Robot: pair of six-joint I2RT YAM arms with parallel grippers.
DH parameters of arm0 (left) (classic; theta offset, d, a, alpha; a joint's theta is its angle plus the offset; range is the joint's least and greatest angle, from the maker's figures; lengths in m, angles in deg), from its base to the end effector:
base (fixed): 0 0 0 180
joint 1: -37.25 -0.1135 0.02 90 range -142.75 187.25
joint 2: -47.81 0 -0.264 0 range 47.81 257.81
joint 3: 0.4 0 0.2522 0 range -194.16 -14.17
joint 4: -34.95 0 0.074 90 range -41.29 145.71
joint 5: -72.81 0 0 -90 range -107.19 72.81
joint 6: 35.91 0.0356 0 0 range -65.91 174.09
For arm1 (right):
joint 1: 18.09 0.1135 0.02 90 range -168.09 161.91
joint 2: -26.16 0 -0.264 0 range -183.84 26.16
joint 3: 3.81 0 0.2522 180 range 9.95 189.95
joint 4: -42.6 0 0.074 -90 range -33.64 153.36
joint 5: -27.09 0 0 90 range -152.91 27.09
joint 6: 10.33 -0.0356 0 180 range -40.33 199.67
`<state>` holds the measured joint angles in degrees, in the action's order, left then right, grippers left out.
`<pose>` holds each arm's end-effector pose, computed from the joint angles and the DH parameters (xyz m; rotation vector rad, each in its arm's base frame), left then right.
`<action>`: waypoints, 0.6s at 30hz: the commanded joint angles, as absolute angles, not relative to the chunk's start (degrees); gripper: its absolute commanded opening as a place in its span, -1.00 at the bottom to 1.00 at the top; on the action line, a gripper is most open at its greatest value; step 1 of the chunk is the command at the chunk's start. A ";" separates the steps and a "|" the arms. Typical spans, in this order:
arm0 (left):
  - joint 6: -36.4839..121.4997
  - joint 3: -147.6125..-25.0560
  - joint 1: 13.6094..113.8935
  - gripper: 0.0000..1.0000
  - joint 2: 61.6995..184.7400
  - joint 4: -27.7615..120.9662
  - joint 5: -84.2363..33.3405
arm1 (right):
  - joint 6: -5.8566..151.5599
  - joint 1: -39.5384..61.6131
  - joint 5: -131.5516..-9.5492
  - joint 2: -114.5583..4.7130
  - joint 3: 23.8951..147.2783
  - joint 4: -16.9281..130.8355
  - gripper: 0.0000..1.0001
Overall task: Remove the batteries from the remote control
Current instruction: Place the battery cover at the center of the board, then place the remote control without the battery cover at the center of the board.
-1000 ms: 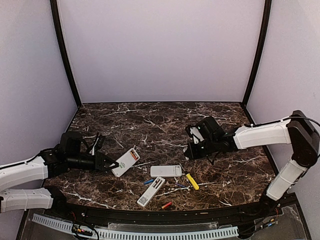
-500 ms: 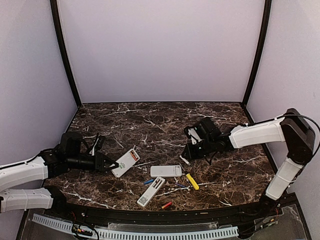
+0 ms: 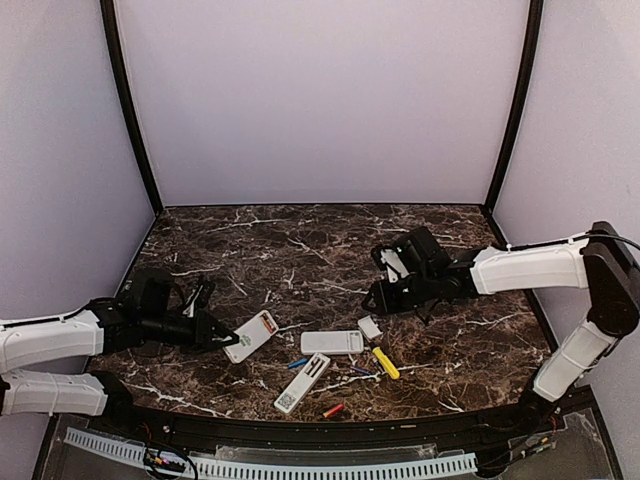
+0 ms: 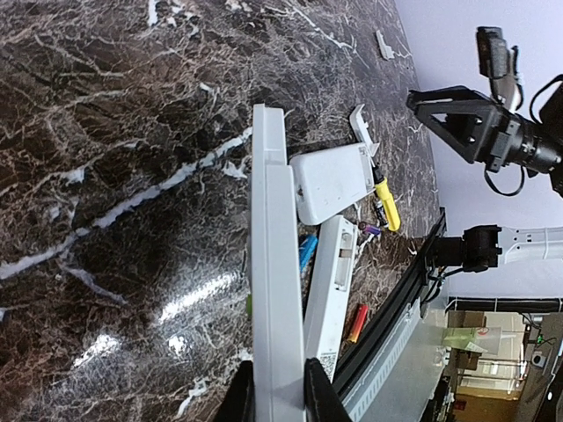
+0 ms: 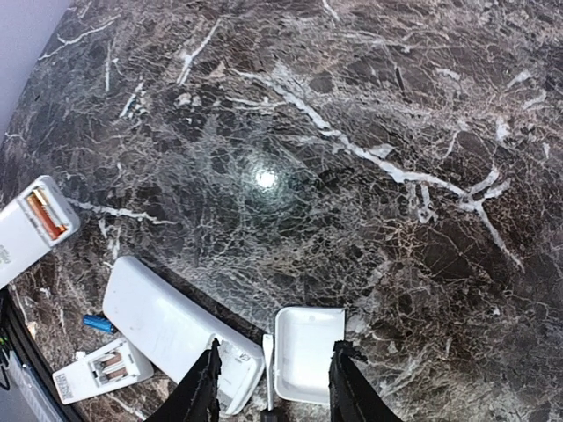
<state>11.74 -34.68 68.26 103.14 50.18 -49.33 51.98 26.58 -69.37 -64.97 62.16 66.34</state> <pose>0.1524 -0.1137 0.1784 0.1111 2.4183 -1.2781 0.2286 0.2316 0.1878 -0.4287 2.5073 0.6786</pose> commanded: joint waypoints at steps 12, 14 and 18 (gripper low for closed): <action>12.33 -35.64 68.01 -0.91 112.61 47.34 -51.61 | 53.66 32.22 -71.03 -50.61 54.09 74.59 -0.01; 12.17 -35.42 68.00 -0.84 114.23 46.63 -51.44 | 52.83 32.25 -71.00 -48.79 53.67 73.91 0.03; 11.86 -35.85 68.01 -0.56 117.35 46.26 -51.11 | 51.82 32.42 -71.70 -46.63 53.29 72.10 0.11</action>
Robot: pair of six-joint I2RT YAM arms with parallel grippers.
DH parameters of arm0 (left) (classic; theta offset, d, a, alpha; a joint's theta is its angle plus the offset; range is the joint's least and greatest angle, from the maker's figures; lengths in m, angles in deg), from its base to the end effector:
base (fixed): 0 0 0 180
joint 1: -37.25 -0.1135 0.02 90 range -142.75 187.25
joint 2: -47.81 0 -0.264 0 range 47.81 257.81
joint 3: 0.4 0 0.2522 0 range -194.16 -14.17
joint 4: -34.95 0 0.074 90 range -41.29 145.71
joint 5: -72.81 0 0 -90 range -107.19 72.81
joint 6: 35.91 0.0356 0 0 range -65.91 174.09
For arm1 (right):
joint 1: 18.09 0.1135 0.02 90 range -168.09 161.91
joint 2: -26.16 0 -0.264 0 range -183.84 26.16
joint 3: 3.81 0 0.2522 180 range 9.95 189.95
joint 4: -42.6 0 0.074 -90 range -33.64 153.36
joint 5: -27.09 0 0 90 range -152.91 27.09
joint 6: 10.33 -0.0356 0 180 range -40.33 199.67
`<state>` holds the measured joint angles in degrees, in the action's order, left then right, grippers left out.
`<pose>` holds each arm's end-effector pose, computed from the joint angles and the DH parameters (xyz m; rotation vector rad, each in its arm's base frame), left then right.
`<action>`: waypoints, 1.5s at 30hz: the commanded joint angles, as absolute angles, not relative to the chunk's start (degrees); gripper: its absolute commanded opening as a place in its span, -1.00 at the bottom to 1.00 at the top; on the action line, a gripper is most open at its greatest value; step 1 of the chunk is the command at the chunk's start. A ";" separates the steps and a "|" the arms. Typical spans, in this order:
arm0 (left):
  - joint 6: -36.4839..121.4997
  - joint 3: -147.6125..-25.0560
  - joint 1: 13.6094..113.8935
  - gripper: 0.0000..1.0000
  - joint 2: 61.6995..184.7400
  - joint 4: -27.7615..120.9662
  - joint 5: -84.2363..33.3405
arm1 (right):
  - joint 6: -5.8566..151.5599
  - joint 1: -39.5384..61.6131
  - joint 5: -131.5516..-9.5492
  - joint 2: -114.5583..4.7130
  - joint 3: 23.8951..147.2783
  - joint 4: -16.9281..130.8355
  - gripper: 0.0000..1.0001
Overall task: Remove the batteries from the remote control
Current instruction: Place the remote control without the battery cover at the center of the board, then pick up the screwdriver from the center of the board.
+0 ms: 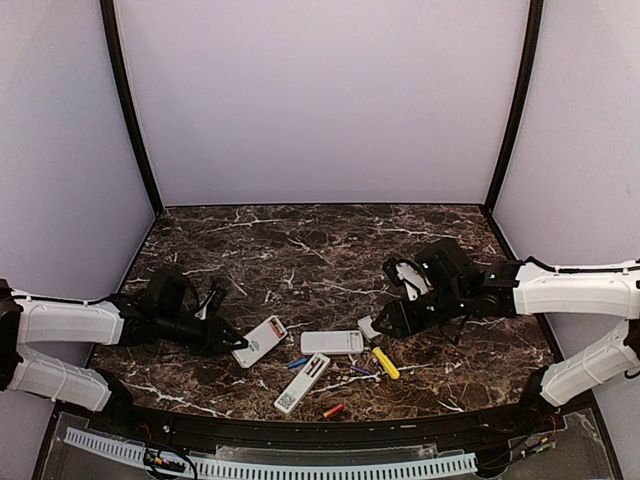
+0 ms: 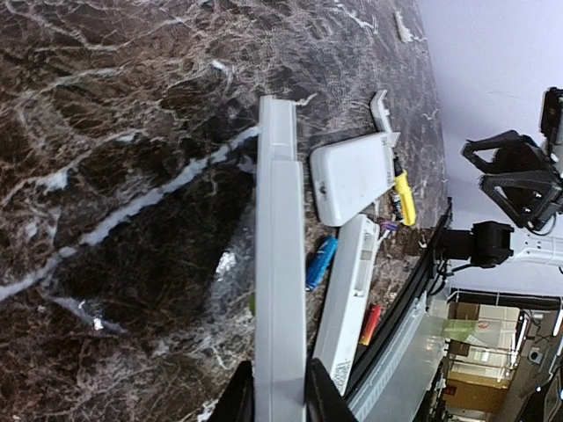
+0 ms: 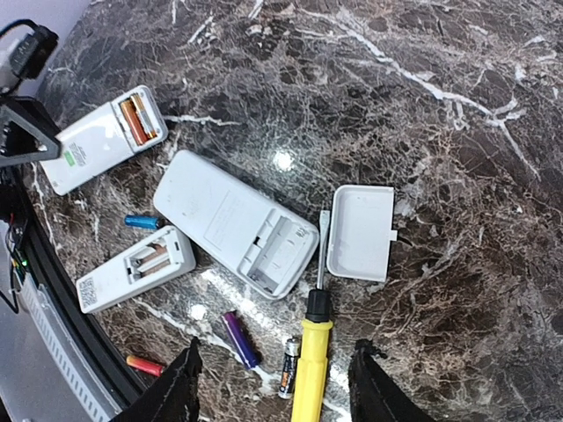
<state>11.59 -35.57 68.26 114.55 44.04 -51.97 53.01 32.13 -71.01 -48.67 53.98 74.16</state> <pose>0.1686 -0.1250 0.1567 0.1068 2.5055 -1.3051 0.1652 0.2063 0.2125 -0.5898 2.4924 0.7435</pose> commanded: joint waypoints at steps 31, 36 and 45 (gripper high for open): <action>37.07 -66.75 62.06 0.98 105.59 81.49 -21.73 | 45.90 33.89 -68.70 -44.86 50.47 78.90 0.40; 41.48 -69.73 57.56 0.98 108.86 78.36 -23.59 | 43.05 34.65 -68.80 -48.45 49.79 78.23 0.39; 42.50 -67.52 55.28 0.98 108.81 76.90 -23.62 | 42.27 37.02 -68.89 -56.36 52.91 80.01 0.26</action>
